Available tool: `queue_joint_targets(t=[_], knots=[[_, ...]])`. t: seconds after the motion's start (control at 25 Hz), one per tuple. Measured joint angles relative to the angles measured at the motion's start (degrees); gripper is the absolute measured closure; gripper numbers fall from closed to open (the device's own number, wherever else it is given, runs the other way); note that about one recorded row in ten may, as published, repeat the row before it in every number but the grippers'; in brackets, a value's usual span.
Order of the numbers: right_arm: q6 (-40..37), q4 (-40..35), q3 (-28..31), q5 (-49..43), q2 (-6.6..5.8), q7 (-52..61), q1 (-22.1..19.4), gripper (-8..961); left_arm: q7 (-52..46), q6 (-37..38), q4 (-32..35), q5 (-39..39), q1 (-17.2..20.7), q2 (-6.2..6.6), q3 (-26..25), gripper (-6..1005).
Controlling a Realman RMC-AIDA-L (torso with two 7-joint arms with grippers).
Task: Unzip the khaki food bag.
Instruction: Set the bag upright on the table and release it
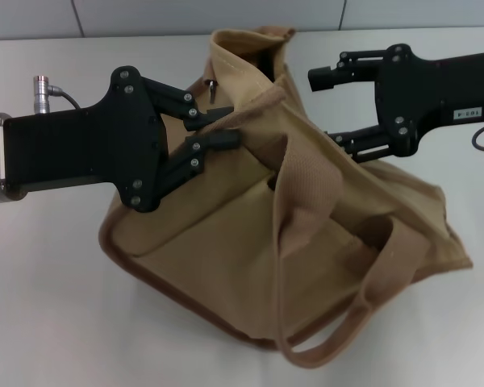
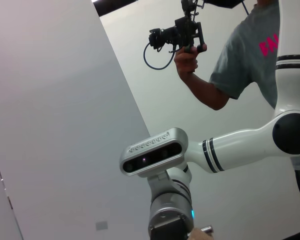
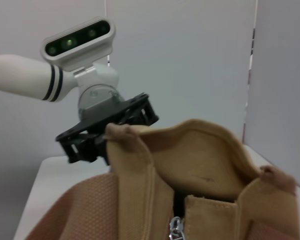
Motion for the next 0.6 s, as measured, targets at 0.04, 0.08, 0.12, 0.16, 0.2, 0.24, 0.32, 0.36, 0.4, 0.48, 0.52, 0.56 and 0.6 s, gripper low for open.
queue_joint_targets(t=[0.04,0.08,0.12,0.16,0.2,0.24,0.32,0.36,0.4,0.48,0.52,0.56,0.6], knots=[[-0.43,-0.15,-0.13,-0.02,0.01,-0.09,-0.13,170,0.00,-0.07,0.00,-0.07,0.02,0.02,0.06,911],[-0.92,-0.38,-0.08,-0.03,0.01,-0.06,-0.22,173,0.00,-0.15,0.00,-0.20,0.08,0.05,0.16,911],[-1.78,-0.85,0.02,-0.03,0.01,-0.05,-0.41,175,0.00,-0.17,0.00,-0.30,0.14,0.07,0.24,911],[-3.02,-1.61,0.15,0.01,-0.01,0.08,-0.66,178,0.00,-0.18,0.00,-0.32,0.16,0.09,0.25,911],[-4.13,-2.32,0.26,0.01,-0.05,0.32,-0.83,181,0.00,-0.21,0.00,-0.32,0.19,0.09,0.27,911],[-5.27,-3.03,0.30,0.00,-0.14,0.75,-0.92,183,0.00,-0.25,0.00,-0.32,0.22,0.10,0.30,911],[-6.80,-4.09,0.20,-0.05,-0.38,1.85,-0.96,188,0.00,-0.40,0.00,-0.33,0.25,0.11,0.35,911],[-7.21,-4.50,0.12,-0.08,-0.50,2.51,-0.97,191,0.00,-0.45,0.00,-0.33,0.25,0.12,0.36,911],[-7.42,-4.87,0.09,-0.11,-0.60,2.93,-0.97,194,0.00,-0.46,0.01,-0.33,0.25,0.13,0.37,911],[-7.71,-5.24,0.18,-0.14,-0.64,3.41,-0.97,199,0.00,-0.48,0.02,-0.33,0.18,0.14,0.47,911],[-7.81,-5.31,0.22,-0.15,-0.65,3.77,-0.97,217,0.00,-0.48,0.04,-0.33,0.13,0.15,0.57,911],[-7.82,-5.33,0.18,-0.24,-0.66,4.10,-0.96,235,0.00,-0.49,0.07,-0.33,0.08,0.16,0.71,911],[-7.71,-5.33,0.09,-0.38,-0.66,4.44,-0.92,254,0.00,-0.50,0.09,-0.33,0.04,0.16,0.80,911]])
